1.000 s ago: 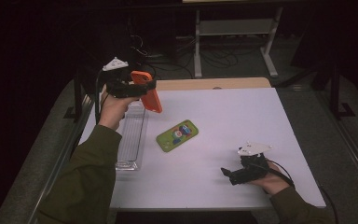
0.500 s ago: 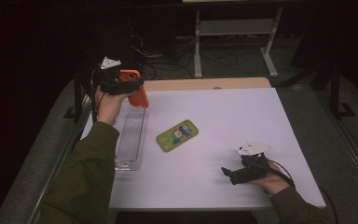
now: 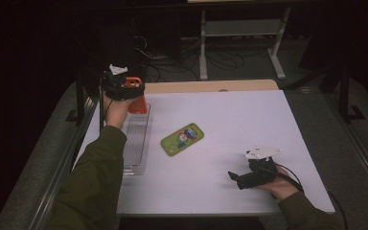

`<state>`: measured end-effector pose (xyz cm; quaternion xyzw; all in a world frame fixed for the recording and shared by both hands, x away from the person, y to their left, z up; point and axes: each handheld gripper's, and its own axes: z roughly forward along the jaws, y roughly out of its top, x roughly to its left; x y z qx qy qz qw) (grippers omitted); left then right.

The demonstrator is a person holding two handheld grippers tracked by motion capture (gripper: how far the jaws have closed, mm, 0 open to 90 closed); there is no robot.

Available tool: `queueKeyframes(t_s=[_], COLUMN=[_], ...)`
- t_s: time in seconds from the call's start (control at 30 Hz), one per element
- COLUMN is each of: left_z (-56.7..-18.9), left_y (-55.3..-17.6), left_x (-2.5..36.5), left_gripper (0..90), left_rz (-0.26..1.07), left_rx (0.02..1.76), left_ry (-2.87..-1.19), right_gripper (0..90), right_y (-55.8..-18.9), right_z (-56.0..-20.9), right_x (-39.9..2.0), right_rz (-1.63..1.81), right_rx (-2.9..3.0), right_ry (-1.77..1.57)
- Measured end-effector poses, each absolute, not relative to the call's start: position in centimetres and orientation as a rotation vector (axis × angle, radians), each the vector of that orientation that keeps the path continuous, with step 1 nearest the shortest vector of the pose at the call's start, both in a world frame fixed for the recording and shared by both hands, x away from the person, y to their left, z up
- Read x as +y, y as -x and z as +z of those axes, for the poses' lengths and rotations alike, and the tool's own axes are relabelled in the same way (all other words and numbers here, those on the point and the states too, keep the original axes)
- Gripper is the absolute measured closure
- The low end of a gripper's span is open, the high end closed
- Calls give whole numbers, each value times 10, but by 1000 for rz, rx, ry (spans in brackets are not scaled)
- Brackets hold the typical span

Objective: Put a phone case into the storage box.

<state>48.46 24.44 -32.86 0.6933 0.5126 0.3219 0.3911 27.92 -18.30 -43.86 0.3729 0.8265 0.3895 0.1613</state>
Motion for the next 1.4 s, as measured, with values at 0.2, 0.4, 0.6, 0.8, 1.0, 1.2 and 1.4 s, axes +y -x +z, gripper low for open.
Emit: queueKeyframes(t_s=[0.2, 0.4, 0.6, 0.8, 1.0, 1.2, 1.4], left_z=[-344, -354, -363, -367, -369, -371, -371], left_y=[-491, -495, -498, -499, -502, -504, -505], left_x=[246, 244, 242, 242, 241, 242, 245], left_gripper=[153, 151, 149, 145, 131, 116, 30], left_rz=[801, 790, 796, 799, 825, 823, 817], left_rx=[1339, 1366, 1385, 1393, 1400, 1404, 1399], left_ry=[-1795, -1803, -1821, -1815, -1803, -1791, -1785], right_gripper=[0, 0, 0, 0, 0, 0, 0], right_y=[-279, -279, -279, -279, -279, -279, -279], right_z=[-438, -439, -438, -439, -439, -439, -439], right_x=[-182, -182, -183, -183, -183, -183, -183], right_rz=[1124, 1124, 1116, 1108, 1112, 1114, 1113], right_rx=[2355, 2359, 2364, 2365, 2368, 2366, 2364], right_ry=[-1076, -1067, -1054, -1041, -1046, -1049, -1050])
